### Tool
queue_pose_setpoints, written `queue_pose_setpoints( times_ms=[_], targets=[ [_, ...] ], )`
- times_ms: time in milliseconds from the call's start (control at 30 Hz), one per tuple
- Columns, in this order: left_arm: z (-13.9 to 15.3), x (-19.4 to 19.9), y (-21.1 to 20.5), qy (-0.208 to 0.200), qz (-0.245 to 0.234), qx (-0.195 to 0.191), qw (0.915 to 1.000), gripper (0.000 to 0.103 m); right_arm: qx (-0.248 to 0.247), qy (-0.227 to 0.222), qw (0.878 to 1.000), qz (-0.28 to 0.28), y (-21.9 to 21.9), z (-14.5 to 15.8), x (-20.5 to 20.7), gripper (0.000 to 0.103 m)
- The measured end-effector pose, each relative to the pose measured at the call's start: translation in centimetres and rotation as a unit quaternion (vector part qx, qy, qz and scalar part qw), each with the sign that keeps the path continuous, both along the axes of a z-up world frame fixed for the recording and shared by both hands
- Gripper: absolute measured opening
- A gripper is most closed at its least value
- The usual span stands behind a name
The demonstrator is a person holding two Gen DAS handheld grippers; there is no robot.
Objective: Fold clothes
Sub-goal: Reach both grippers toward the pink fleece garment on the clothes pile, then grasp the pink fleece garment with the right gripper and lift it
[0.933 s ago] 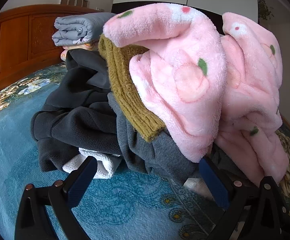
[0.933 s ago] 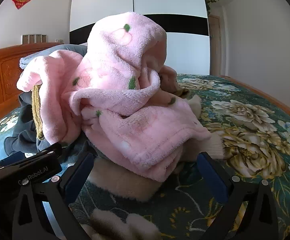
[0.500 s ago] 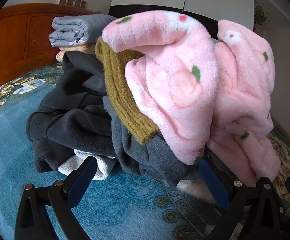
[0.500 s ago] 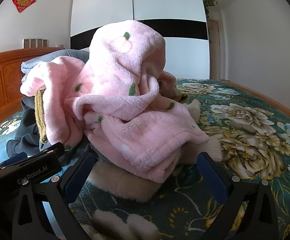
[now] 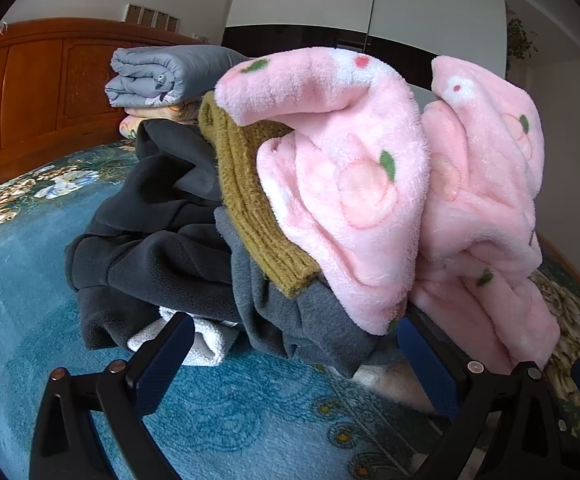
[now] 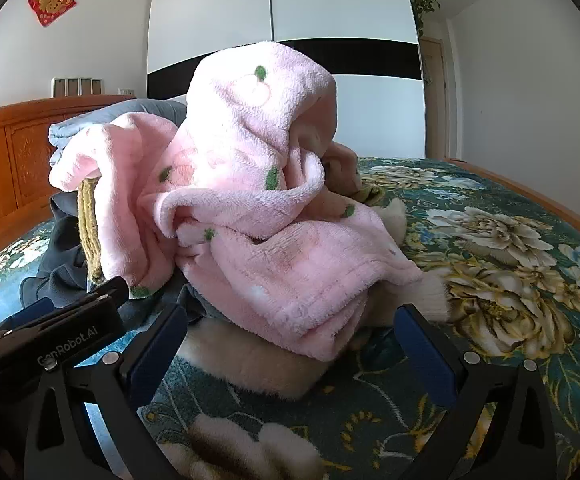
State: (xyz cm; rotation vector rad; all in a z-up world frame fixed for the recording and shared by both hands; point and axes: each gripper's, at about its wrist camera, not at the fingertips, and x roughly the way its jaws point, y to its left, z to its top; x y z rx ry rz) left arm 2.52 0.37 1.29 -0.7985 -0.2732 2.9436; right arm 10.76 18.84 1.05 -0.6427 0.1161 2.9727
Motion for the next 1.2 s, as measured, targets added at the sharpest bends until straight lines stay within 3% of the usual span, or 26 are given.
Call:
queue_pose_setpoints(
  times_ms=[267,433,700,867,967,1067,1200],
  targets=[
    [0.2,-0.2,0.1,0.005,-0.006,0.002,1.0,0.103,0.003,0.0,1.0,0.002,-0.1,0.0,0.1,0.103],
    [0.0,-0.4,-0.6,0.011,-0.027,0.031,0.9991,0.103,0.009,-0.002,1.0,0.003,-0.4,0.1,0.1,0.103],
    [0.4,-0.1,-1.1,0.025,-0.032,0.041,0.9983,0.103,0.019,-0.004,1.0,0.004,-0.8,0.2,0.0,0.103],
    [1.0,0.5,-0.3,0.047,-0.051,0.028,0.9972,0.103,0.095,-0.005,0.995,0.022,-4.0,0.7,0.2,0.103],
    [2.0,0.8,-2.6,0.065,-0.029,0.061,0.9956,0.103,0.12,-0.016,0.992,0.043,-5.3,1.0,0.4,0.103],
    [2.9,1.1,-5.9,0.09,0.014,0.097,0.9911,0.103,0.113,-0.02,0.992,0.045,-4.7,2.4,0.3,0.103],
    [3.0,0.8,-9.4,0.094,0.063,0.125,0.9857,0.103,0.038,0.016,0.998,0.042,-1.9,7.5,-1.5,0.103]
  ],
)
